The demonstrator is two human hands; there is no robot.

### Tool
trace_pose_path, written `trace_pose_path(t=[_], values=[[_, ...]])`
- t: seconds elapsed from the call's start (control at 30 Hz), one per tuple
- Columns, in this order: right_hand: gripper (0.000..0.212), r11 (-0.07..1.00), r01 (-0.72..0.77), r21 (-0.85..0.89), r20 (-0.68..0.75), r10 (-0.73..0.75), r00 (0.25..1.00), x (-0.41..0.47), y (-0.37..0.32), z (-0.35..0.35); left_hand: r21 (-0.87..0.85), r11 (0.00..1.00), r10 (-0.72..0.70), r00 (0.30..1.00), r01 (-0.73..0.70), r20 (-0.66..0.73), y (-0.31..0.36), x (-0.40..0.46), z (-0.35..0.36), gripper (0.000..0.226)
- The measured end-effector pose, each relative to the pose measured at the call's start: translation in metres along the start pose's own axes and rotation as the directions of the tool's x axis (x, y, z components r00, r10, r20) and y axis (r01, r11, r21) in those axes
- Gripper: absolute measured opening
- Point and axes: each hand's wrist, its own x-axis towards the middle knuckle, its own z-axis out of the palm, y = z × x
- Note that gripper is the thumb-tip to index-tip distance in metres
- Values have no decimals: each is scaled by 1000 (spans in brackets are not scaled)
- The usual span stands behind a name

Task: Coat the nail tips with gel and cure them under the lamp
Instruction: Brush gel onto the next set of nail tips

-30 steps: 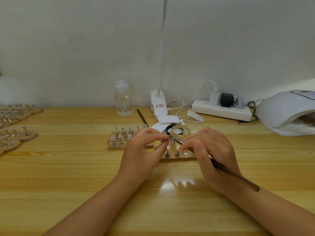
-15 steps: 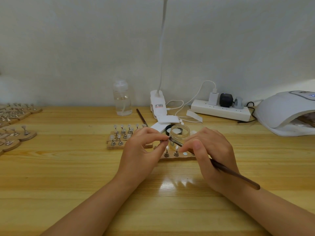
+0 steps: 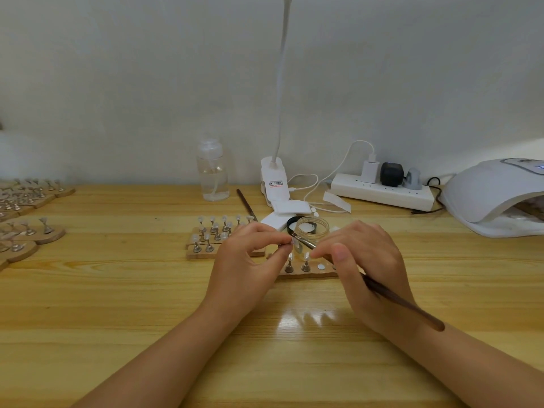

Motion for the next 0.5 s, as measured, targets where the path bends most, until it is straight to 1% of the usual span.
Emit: trace_pose_path(t=[0.13,0.2,0.27,0.37,0.43,0.5], values=[[56,1000,-7,20,6,7,1000,-1,0,0,-7,1000,-11,1000,12,3,0,0,0,23],[53,999,-20,47,-1,20,1000,0,-1,-1,-13,1000,-21,1000,21,9,0,0,0,23],[48,996,-37,82,-16,38,999,0,-2,-2,-21,999,-26,1000,26,9,0,0,0,23],[51,990,-52,131,-55,59,997,1,-2,-3,-20,999,-25,1000,25,9,0,0,-1,26],[57,995,-48,90,-48,53,997,1,-2,-2,-19,1000,-16,1000,16,7,0,1,0,29],[57,998,-45,42,-28,46,999,1,-2,-1,-19,1000,-5,1000,5,3,0,1,0,33]])
